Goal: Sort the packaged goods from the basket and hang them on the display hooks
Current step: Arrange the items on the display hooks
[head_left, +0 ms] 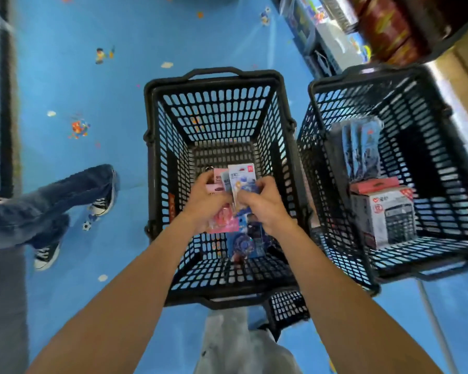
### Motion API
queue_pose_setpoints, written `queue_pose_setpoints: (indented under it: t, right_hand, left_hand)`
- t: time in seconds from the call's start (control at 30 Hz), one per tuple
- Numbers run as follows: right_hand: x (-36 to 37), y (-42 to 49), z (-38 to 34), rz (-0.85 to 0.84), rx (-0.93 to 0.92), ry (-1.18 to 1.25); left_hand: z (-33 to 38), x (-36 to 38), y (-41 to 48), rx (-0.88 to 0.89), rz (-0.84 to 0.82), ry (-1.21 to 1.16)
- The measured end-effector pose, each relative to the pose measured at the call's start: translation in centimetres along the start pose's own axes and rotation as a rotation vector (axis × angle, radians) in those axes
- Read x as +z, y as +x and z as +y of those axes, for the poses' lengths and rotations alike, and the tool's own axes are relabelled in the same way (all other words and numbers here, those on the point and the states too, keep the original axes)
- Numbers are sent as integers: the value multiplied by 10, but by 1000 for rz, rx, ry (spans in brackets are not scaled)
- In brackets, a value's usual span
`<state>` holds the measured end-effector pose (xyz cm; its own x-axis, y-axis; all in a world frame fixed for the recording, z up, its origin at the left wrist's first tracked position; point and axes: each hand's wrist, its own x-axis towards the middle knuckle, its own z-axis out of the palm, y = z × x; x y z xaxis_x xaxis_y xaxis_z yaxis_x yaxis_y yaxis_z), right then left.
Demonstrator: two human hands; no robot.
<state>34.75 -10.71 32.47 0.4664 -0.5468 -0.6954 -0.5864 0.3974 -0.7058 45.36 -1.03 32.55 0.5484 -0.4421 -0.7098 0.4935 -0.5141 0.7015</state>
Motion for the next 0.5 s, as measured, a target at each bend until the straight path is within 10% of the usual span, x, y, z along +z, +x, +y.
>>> queue_pose_setpoints:
  t: [0.5]
  right_hand:
    - [-133, -222, 67, 259, -66, 440]
  left_hand:
    - [-9, 96, -175, 57, -287, 118]
